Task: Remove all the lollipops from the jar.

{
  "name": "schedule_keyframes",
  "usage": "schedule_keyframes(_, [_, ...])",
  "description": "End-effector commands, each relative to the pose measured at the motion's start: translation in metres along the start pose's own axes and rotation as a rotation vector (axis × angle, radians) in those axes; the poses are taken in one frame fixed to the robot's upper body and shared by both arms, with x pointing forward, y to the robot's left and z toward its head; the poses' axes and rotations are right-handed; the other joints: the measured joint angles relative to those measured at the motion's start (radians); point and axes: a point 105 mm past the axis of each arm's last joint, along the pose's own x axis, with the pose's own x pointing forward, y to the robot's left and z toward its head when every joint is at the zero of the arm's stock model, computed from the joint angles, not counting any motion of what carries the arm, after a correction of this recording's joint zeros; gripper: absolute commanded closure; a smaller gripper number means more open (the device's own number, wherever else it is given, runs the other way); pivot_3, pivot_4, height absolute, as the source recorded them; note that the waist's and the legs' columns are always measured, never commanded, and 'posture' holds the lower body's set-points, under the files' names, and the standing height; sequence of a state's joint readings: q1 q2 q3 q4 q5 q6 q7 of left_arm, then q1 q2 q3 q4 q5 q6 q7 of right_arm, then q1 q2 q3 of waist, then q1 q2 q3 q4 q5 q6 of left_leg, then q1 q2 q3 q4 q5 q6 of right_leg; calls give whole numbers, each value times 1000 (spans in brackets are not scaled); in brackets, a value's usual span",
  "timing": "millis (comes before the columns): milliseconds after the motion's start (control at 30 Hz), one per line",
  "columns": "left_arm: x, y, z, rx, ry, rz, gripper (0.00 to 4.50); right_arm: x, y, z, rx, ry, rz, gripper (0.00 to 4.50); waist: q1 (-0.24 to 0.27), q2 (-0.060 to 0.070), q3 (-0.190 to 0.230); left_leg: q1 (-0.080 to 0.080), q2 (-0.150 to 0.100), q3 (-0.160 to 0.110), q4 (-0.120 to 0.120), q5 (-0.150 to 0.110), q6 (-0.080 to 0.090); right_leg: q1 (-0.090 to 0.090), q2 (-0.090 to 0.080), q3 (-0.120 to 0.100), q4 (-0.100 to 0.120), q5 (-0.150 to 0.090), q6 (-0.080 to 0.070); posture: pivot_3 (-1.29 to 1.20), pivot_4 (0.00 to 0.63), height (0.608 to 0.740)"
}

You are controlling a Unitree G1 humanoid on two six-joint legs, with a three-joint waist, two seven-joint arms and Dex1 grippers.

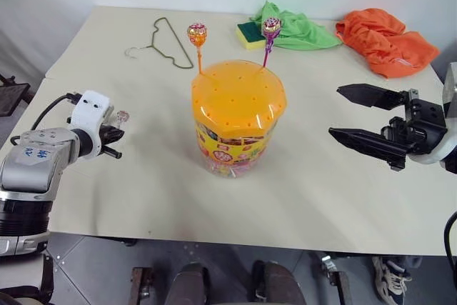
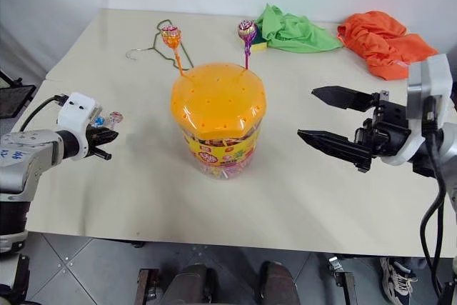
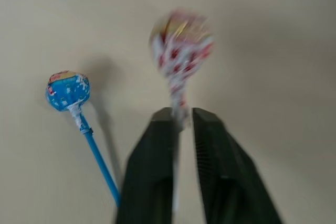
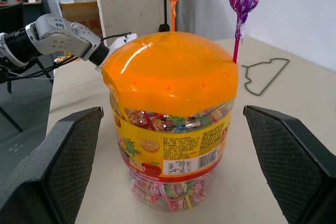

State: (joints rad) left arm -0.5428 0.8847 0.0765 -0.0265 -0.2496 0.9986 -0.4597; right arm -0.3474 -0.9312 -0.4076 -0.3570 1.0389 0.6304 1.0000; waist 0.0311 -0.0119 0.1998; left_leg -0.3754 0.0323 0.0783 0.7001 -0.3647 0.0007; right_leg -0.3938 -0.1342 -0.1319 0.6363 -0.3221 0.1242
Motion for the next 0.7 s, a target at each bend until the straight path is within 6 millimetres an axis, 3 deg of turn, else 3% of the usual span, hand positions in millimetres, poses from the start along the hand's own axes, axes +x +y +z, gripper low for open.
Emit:
schedule_keyframes(33, [-9,4,18,26,-41,15,2572,-1,0,10,-50,-31,3,0,-2,0,0,0,0,0,0,0,0,0,0,0,0,0,0,0,150,740])
schedule_keyframes(233, [-26,0,34,53,-86,-57,629,-3,-2,11,-58,-23,-5,0,-5,0,0,0,0,0,0,0,0,0,0,0,0,0,0,0,150,740])
schedule_keyframes(300, [-40,1,60,78,-189,-93,11,-3,-2,11,-61,-19,-7,0,-5,0,0,0,0,0,0,0,0,0,0,0,0,0,0,0,150,740])
schedule_keyframes(367, [-49,0,76,98,-261,-122,11,-4,-3,12,-64,-17,-9,0,-3,0,0,0,1,0,0,0,0,0,0,0,0,0,0,0,150,740])
schedule_keyframes(500, [-72,-21,120,134,-556,-283,11,-4,-4,13,-74,-17,-13,0,-2,0,0,0,0,0,0,0,0,0,0,0,0,0,0,0,150,740])
schedule_keyframes(700, [-86,-57,151,156,-846,-581,11,-7,-3,17,-93,-18,-40,0,-3,0,0,0,0,0,0,0,0,0,0,0,0,0,0,0,150,740])
